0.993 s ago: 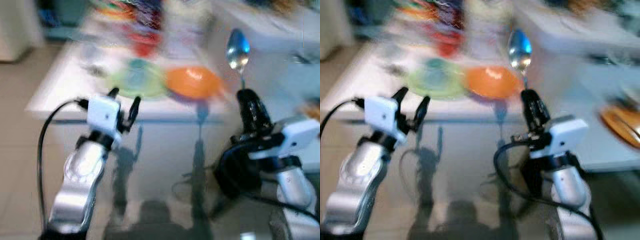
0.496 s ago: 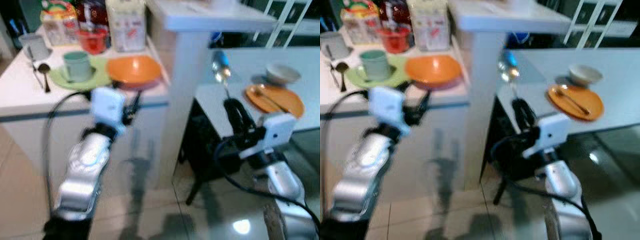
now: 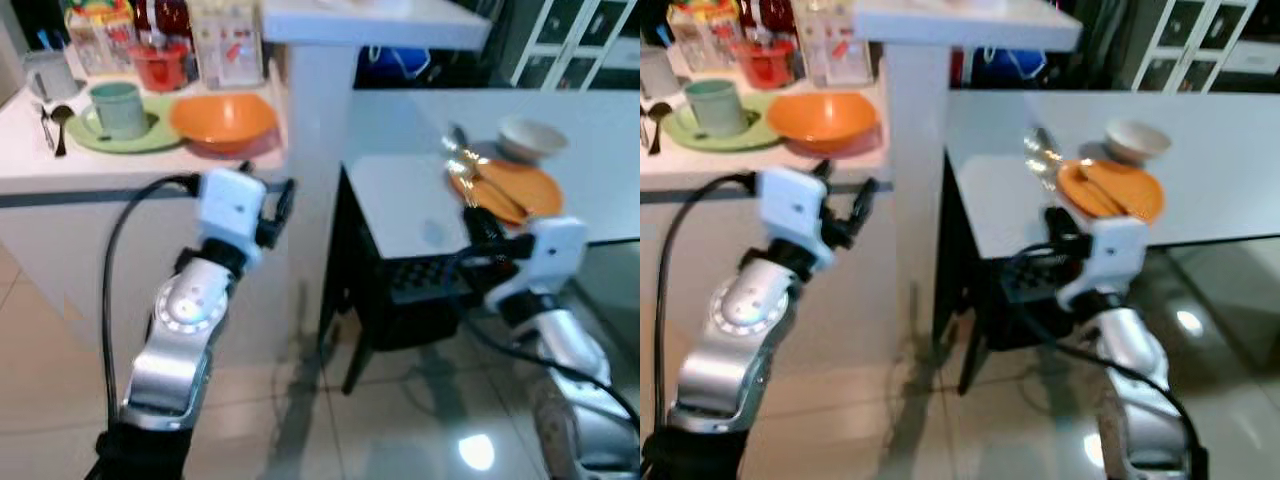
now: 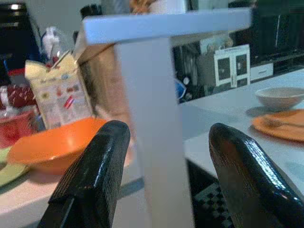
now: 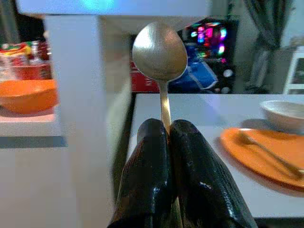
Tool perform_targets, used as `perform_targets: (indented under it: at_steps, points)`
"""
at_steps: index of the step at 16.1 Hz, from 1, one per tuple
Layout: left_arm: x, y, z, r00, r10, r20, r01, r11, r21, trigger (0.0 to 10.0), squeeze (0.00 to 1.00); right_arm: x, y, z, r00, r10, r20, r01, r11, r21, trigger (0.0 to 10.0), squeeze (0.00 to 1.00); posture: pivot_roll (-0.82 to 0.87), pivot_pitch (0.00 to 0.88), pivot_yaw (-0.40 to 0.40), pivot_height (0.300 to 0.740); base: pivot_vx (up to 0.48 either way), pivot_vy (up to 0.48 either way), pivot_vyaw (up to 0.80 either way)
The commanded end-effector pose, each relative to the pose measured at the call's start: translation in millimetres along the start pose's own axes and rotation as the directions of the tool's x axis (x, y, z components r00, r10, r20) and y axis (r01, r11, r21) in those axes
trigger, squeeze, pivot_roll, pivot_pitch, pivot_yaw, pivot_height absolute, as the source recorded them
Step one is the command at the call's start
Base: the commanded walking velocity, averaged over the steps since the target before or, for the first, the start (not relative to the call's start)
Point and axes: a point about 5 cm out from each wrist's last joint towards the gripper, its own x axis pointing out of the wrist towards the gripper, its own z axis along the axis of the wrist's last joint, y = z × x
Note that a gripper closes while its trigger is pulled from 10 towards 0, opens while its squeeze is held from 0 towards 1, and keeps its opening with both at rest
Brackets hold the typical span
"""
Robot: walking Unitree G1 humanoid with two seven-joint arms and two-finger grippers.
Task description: Setting the table
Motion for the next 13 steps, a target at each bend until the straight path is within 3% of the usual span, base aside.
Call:
perform_targets:
  at_steps: [1,13]
  points:
    - [1.7,6.8,-0.3,0.999,0.027,-0.019,-0.026,0.999,0.031,10.0,0.0,12.1,2.2,5.3,1.0,-0.014,-0.008,0.015,1.0,0.008,10.0,0.0,0.02,0.0,-0.066,0.74,0.0,-0.292,0.0]
    - [4.2,7.7,2.0,0.999,0.033,-0.024,-0.032,0.998,0.054,10.0,0.0,17.8,7.9,-0.5,0.997,-0.017,-0.079,0.018,1.0,0.016,10.0,0.0,0.04,0.0,-0.074,0.74,0.0,-0.287,0.0]
